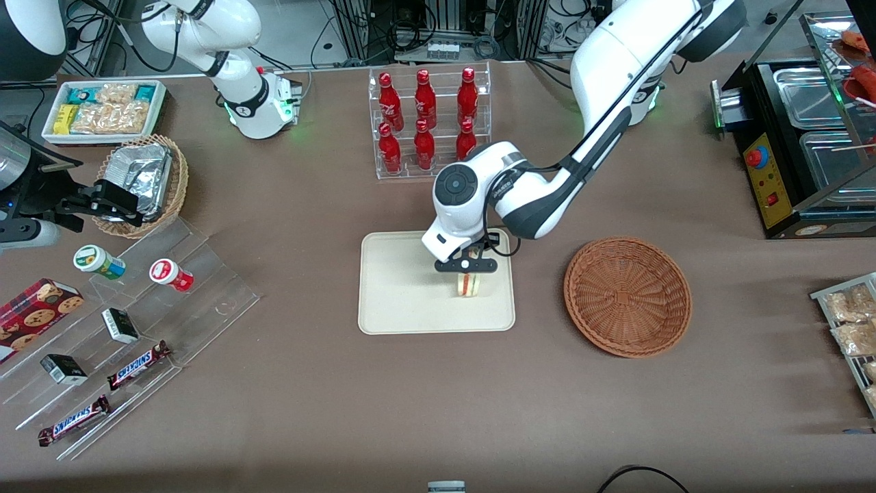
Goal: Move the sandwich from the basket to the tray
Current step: 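Carry the held sandwich over the cream tray with the left gripper, then lower the sandwich onto the tray and open the left gripper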
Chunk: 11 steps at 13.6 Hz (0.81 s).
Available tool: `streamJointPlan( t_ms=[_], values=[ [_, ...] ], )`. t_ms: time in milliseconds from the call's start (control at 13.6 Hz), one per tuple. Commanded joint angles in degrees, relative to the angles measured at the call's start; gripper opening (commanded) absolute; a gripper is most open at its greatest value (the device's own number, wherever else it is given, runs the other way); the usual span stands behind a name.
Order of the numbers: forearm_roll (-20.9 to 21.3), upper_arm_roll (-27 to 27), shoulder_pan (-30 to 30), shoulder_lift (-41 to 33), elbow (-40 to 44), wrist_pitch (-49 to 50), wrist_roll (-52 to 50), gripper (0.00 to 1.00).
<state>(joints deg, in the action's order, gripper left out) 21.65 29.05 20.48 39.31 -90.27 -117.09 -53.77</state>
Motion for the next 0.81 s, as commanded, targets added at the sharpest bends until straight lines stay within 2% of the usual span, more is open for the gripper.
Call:
streamJointPlan(
  t_ms=[0, 367, 440, 513, 587, 733],
  values=[
    [2.2, 0.1, 0.4, 3.0, 3.9, 1.1, -0.6, 0.00],
    [3.4, -0.1, 0.4, 5.3, 7.2, 1.4, -0.6, 0.00],
    [3.4, -0.1, 0.4, 5.4, 7.2, 1.2, -0.7, 0.21],
    [3.4, -0.1, 0.3, 5.5, 7.1, 1.1, -0.2, 0.75],
    [3.7, -0.2, 0.3, 5.6, 7.1, 1.2, -0.4, 1.00],
    [4.4, -0.1, 0.3, 5.5, 7.0, 1.2, -1.0, 1.00]
  ],
)
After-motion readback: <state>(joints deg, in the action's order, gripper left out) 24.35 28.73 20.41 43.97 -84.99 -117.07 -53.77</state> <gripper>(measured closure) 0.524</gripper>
